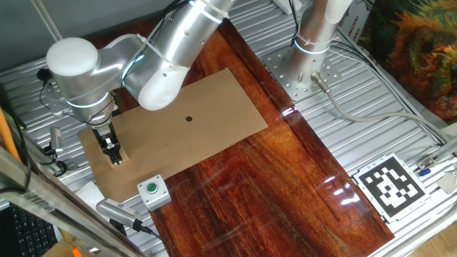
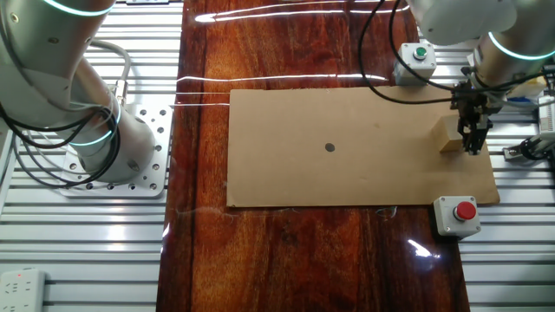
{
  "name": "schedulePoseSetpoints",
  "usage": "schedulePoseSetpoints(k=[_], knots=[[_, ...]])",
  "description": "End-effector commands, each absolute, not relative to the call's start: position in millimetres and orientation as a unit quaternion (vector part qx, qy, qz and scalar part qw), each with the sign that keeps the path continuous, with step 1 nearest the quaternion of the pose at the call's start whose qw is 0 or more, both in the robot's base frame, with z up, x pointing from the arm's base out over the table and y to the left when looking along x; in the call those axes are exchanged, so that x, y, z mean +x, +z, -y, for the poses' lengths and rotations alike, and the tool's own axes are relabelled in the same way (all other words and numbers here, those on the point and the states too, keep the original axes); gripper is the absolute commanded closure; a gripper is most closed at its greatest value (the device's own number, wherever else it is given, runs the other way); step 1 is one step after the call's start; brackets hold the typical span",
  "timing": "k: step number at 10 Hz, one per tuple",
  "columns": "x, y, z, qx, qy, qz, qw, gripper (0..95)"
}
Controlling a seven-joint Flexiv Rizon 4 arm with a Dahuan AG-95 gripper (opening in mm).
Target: Hold a small block with the gripper and sweep it from left to right on the table
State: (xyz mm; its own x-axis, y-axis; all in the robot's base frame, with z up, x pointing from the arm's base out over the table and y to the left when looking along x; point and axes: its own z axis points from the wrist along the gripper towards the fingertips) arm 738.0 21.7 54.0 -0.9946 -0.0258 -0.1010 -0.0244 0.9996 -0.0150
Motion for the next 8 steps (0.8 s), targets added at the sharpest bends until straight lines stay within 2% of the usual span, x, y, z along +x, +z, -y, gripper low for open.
schedulePoseSetpoints(k=[1, 6, 7, 8], knots=[[739.1, 48.7, -20.6, -0.012, -0.007, -0.999, 0.052, 0.0], [738.7, 39.8, -19.6, -0.012, -0.005, -0.999, 0.053, 0.0], [738.7, 39.8, -19.6, -0.013, -0.005, -0.999, 0.053, 19.0], [738.9, 39.9, -19.6, -0.012, -0.005, -0.999, 0.053, 19.0]])
